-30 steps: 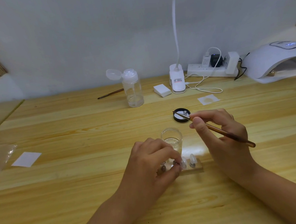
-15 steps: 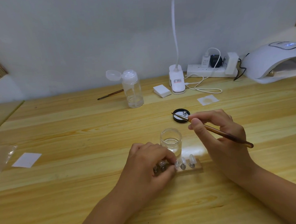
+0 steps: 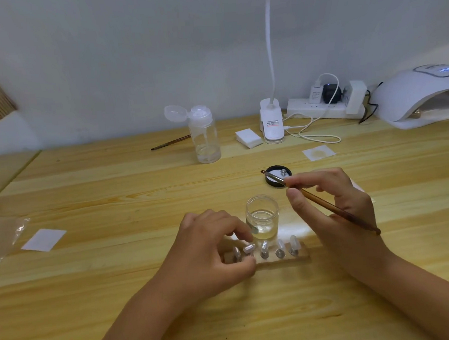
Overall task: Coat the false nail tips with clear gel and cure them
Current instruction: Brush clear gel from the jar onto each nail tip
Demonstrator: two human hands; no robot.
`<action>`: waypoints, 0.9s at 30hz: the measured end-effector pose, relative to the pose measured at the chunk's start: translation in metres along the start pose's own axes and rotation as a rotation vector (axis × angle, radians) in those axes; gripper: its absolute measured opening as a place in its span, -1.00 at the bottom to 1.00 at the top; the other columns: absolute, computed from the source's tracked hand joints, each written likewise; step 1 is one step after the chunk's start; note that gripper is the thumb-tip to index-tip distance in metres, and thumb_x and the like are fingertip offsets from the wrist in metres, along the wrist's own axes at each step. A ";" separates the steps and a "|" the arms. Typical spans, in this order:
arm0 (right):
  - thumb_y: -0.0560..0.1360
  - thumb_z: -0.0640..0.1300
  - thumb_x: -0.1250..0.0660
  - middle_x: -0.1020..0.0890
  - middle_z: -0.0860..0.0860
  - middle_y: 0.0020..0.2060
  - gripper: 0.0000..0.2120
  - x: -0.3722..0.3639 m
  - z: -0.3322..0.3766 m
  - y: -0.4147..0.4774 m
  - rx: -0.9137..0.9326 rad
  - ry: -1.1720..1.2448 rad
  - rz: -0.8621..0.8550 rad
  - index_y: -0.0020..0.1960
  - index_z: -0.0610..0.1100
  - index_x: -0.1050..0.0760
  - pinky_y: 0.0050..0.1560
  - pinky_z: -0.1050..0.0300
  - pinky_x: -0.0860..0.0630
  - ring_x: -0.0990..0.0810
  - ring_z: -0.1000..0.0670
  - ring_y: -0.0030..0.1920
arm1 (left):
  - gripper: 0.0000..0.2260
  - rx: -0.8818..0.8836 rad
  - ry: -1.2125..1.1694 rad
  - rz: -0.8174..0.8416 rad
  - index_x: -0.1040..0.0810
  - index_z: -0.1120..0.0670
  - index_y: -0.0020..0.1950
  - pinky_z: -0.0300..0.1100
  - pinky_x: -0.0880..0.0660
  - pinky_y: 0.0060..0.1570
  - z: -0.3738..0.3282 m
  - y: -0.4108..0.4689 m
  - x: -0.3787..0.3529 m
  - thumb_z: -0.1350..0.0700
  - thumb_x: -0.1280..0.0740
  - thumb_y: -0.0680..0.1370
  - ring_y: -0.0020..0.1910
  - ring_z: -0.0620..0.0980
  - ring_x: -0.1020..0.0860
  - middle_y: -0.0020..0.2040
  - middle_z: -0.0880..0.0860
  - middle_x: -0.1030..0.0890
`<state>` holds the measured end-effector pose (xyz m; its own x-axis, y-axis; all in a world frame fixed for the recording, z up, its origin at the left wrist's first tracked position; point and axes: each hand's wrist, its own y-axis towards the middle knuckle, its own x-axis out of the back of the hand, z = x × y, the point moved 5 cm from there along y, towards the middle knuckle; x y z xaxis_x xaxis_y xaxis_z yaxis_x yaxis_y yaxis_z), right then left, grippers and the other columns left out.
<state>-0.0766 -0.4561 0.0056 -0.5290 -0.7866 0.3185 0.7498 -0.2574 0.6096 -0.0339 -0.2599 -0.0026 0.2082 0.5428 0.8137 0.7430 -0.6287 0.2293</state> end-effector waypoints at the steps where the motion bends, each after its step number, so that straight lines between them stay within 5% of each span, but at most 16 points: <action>1: 0.46 -0.21 -0.48 -0.64 0.20 -0.02 -0.83 0.000 0.000 0.000 0.001 0.002 0.013 0.05 -0.07 -0.66 0.11 0.43 -0.38 -0.57 0.11 0.11 | -0.83 0.011 -0.016 0.008 -0.54 -0.18 -0.13 -0.30 -0.16 0.21 0.002 0.000 0.000 -0.17 -0.35 0.32 0.08 -0.19 -0.50 -0.06 -0.26 -0.56; 5: 0.47 -0.29 -0.48 -0.65 0.13 -0.04 -0.80 -0.002 0.001 0.000 0.006 0.002 0.045 0.05 -0.08 -0.65 0.11 0.38 -0.40 -0.57 0.08 0.11 | -0.96 0.024 -0.107 0.033 -0.59 -0.20 -0.20 -0.21 -0.17 0.28 0.003 0.002 -0.003 -0.08 -0.41 0.37 0.05 -0.16 -0.54 -0.07 -0.23 -0.58; 9: 0.47 -0.10 -0.37 -0.64 0.16 -0.08 -0.88 -0.001 0.005 0.000 0.008 0.058 0.018 -0.02 -0.04 -0.64 0.09 0.39 -0.41 -0.58 0.08 0.07 | -0.95 -0.002 -0.155 0.026 -0.62 -0.22 -0.24 -0.13 -0.26 0.23 0.002 0.003 -0.002 -0.06 -0.45 0.38 0.00 -0.14 -0.56 -0.09 -0.22 -0.60; 19: 0.49 -0.01 -0.30 -0.63 0.06 -0.06 -0.85 -0.001 0.009 -0.001 -0.006 0.056 -0.003 -0.03 -0.01 -0.62 0.08 0.32 -0.47 -0.61 0.06 0.03 | -0.91 -0.259 0.109 -0.117 -0.66 -0.05 -0.19 -0.11 -0.31 0.16 -0.010 0.000 0.003 -0.03 -0.41 0.44 -0.05 -0.19 -0.54 -0.08 -0.19 -0.62; 27: 0.49 -0.06 -0.34 -0.62 0.20 -0.13 -0.92 0.003 0.028 -0.009 0.221 -0.015 -0.050 -0.04 0.09 -0.57 0.04 0.19 -0.44 -0.57 0.13 0.00 | -0.93 -0.035 -0.181 -0.358 -0.67 -0.11 -0.17 -0.16 -0.41 0.02 -0.003 -0.002 0.021 -0.06 -0.47 0.40 -0.12 -0.11 -0.60 -0.22 -0.18 -0.67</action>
<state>-0.0962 -0.4406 0.0219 -0.5703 -0.7669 0.2942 0.6181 -0.1647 0.7687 -0.0332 -0.2489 0.0155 0.0505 0.8183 0.5726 0.7677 -0.3985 0.5019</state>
